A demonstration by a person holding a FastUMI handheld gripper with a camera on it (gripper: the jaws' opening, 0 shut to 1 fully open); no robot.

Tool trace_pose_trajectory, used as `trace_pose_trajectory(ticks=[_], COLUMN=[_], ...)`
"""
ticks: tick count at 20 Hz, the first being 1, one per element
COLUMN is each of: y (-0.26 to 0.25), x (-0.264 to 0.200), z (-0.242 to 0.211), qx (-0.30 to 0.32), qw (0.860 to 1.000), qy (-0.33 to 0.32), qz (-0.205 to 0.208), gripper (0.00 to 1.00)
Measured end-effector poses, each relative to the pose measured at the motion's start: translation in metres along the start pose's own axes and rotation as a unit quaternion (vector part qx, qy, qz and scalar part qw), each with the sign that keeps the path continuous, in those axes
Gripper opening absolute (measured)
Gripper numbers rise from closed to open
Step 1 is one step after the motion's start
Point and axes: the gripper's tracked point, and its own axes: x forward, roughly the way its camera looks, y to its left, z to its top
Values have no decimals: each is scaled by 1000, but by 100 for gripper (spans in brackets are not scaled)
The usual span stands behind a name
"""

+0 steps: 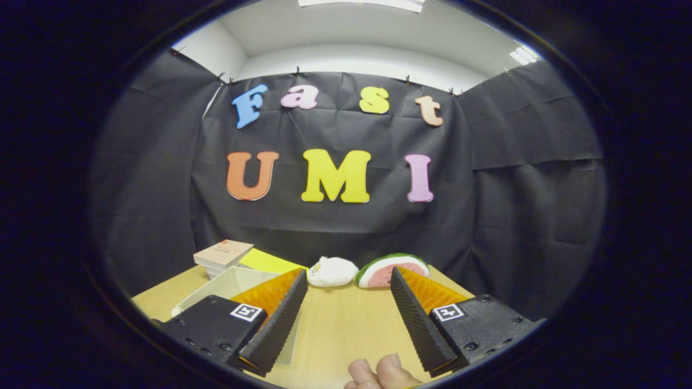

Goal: Open the storage box then place both shoes into the box .Put the left shoe in first, then the right shoe, with the right side of both shoes facing outward in a uniform manner.

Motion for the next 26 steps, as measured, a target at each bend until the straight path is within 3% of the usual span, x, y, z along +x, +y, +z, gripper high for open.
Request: trace_pose_trajectory(ticks=[10,14,26], y=[-23,-27,-28], x=[-50,-55,-46], z=[-12,-7,-22], qx=[19,17,18], qw=[999,999,999], qy=[15,-9,8], qz=[32,30,31], gripper=[99,99,99])
